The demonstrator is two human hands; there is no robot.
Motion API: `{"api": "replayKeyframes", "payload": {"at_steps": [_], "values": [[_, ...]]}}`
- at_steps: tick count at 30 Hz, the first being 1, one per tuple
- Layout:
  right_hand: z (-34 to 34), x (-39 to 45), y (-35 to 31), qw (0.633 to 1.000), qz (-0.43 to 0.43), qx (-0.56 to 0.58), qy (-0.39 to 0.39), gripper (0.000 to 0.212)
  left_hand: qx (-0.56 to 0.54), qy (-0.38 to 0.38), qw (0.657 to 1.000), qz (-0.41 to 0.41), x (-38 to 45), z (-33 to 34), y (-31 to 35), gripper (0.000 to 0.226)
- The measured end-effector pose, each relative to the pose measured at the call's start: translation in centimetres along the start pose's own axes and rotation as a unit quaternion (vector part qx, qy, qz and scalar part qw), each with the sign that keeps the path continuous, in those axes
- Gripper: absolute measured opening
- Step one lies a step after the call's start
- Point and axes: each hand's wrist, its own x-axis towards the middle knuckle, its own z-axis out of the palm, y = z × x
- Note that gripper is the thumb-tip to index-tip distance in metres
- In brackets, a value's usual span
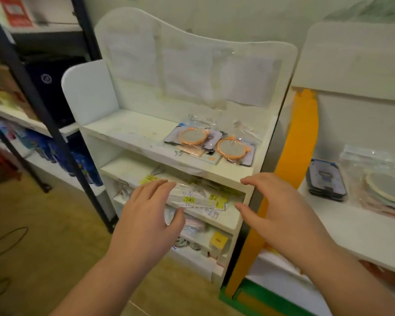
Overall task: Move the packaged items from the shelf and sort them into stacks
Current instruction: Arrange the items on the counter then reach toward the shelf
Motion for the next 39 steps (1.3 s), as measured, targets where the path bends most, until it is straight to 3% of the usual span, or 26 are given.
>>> {"api": "replayKeyframes", "payload": {"at_steps": [8,16,22,29,39], "values": [[5.3,6.4,0.1,1.0,0.022,0.003,0.0,0.044,-0.016,-0.024,1.0,0.006,6.7,2.8,-4.0,0.054],[10.9,17.4,-0.5,1.0,0.01,-0.023,-0.004,0.038,0.037,-0.037,0.998,0.018,17.1,2.5,-8.3,0.057],[14.2,23.6,-0.2,0.998,0.027,-0.05,-0.014,0.036,0.005,-0.032,0.999,0.009,23.1,3.4,-11.8,0.055],[18.9,30.3,1.3,0.977,0.061,-0.176,-0.099,0.046,-0.052,-0.065,0.995,0.055,30.0,5.7,-16.8,0.052],[22.5,32.1,-1.1,0.967,0.144,-0.201,-0.064,0.026,-0.118,-0.152,0.97,0.147,38.2,8.4,-21.6,0.052]]}}
